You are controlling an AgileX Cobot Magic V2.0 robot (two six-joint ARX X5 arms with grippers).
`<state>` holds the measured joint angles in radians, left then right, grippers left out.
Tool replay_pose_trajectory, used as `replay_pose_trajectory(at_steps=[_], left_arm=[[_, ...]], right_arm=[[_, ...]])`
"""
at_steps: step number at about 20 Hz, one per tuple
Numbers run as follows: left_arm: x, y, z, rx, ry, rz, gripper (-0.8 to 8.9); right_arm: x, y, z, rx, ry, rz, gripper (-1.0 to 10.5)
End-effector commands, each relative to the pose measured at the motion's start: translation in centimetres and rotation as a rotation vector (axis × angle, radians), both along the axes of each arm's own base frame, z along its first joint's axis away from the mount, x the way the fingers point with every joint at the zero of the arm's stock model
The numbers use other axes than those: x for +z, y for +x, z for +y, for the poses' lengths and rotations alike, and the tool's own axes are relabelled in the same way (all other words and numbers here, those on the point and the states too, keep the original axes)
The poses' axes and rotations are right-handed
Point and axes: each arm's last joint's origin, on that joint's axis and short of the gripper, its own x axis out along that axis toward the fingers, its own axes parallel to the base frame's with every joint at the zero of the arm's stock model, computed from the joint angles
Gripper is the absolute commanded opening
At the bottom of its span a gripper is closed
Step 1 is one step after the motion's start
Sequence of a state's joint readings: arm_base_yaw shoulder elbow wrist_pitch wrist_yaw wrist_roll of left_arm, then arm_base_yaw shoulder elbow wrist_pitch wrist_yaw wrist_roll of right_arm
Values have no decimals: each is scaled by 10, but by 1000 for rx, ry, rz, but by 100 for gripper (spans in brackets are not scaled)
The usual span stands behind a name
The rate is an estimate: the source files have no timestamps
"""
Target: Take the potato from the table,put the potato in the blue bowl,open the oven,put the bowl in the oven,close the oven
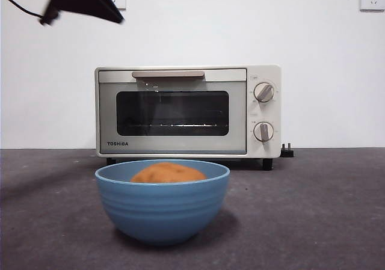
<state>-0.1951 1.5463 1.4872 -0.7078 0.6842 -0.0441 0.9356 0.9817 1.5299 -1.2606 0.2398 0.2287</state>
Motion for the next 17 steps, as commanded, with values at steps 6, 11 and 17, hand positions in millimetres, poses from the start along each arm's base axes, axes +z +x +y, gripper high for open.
replay_pose_trajectory(at_steps=[6,11,17], left_arm=[[-14,74,-35,-10,48,-21,-5],[-29,96,-40,13,51,-20,-5],[-32,100,-39,62,96,-43,-6]], right_arm=[[-12,-11,-21,-187,-45,6,-8],[-28,-24,-39,-209,40,0,-8],[-46,-40,-61,-252,111,12,-8]])
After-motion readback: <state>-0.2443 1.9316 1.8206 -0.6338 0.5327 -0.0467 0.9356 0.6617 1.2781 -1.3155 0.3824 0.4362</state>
